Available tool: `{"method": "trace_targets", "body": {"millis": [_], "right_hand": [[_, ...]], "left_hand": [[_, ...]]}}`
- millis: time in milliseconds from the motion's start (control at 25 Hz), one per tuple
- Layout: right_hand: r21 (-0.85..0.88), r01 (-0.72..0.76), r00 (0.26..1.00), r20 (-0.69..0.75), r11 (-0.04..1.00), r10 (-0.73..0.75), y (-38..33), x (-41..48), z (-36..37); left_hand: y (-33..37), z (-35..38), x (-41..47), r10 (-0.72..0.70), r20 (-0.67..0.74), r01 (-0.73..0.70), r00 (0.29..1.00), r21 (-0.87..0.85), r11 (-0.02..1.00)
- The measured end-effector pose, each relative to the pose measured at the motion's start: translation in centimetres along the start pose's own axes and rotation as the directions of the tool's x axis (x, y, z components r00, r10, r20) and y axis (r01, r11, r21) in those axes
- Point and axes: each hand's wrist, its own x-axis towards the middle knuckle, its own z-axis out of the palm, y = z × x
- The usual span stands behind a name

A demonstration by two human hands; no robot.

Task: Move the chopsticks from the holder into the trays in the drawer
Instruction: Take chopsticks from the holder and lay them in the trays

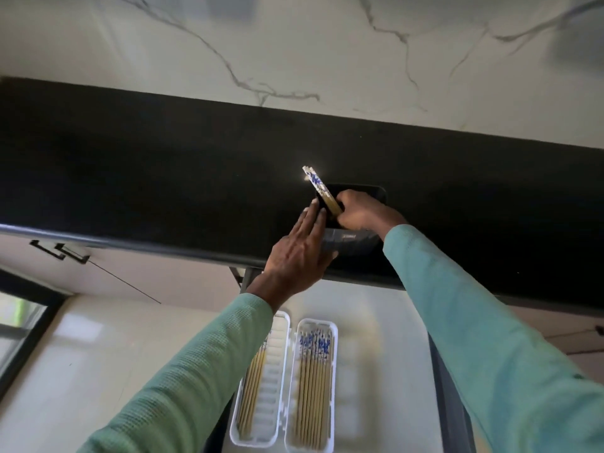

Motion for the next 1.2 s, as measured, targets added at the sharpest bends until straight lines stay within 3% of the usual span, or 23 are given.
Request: {"method": "trace_targets", "body": {"millis": [240,440,520,560,640,720,760,840,920,1000,1120,1200], "right_hand": [[-0.022,0.182,0.969,-0.167,0.983,-0.183,1.2,1.2,0.9],[0.102,0.356,0.862,-0.421,0.929,-0.284,0.6,-1.7,-2.4],[0.190,0.446,0.786,-0.551,0.875,-0.281,-0.3,-3.8,-4.7],[0.279,0.507,0.750,-0.609,0.816,-0.257,-0.7,-5.0,-5.7],[0.486,0.650,0.712,-0.658,0.584,-0.245,-1.6,-7.8,-6.5],[0.643,0.681,0.732,-0.620,0.352,-0.283,-2.4,-10.7,-5.2],[0.715,0.638,0.768,-0.565,0.286,-0.301,-2.7,-12.0,-3.7],[0.833,0.493,0.858,-0.417,0.251,-0.300,-3.3,-13.7,1.2],[0.896,0.330,0.931,-0.257,0.296,-0.259,-4.0,-14.5,7.3],[0.943,0.117,0.985,-0.070,0.312,-0.158,-4.6,-14.7,13.7],[0.931,-0.141,0.988,0.155,0.337,-0.014,-5.1,-15.0,21.4],[0.870,-0.199,0.978,0.202,0.451,0.042,-5.5,-15.1,24.9]], "left_hand": [[0.6,-0.4,-0.3,-0.044,0.071,0.043,0.996,0.023,0.999],[1.7,-2.2,-0.3,-0.104,0.157,0.100,0.982,0.035,0.994],[2.6,-3.9,-0.3,-0.101,0.090,0.103,0.991,-0.009,0.995],[3.1,-5.0,-0.4,-0.101,0.004,0.101,0.995,-0.059,0.993],[4.0,-7.0,-1.5,-0.106,-0.190,0.068,0.976,-0.195,0.978],[4.2,-8.4,-3.7,-0.047,-0.306,-0.043,0.951,-0.282,0.958],[4.1,-8.8,-5.1,-0.008,-0.314,-0.094,0.949,-0.307,0.947],[3.1,-8.4,-8.6,-0.006,-0.255,-0.093,0.967,-0.377,0.922],[1.4,-6.5,-12.2,-0.081,-0.148,0.017,0.986,-0.394,0.919],[-1.2,-3.5,-15.8,-0.198,0.065,0.207,0.978,-0.417,0.885],[-5.1,1.3,-19.9,-0.295,0.304,0.398,0.906,-0.374,0.837],[-6.9,3.8,-21.6,-0.310,0.351,0.426,0.884,-0.326,0.844]]}}
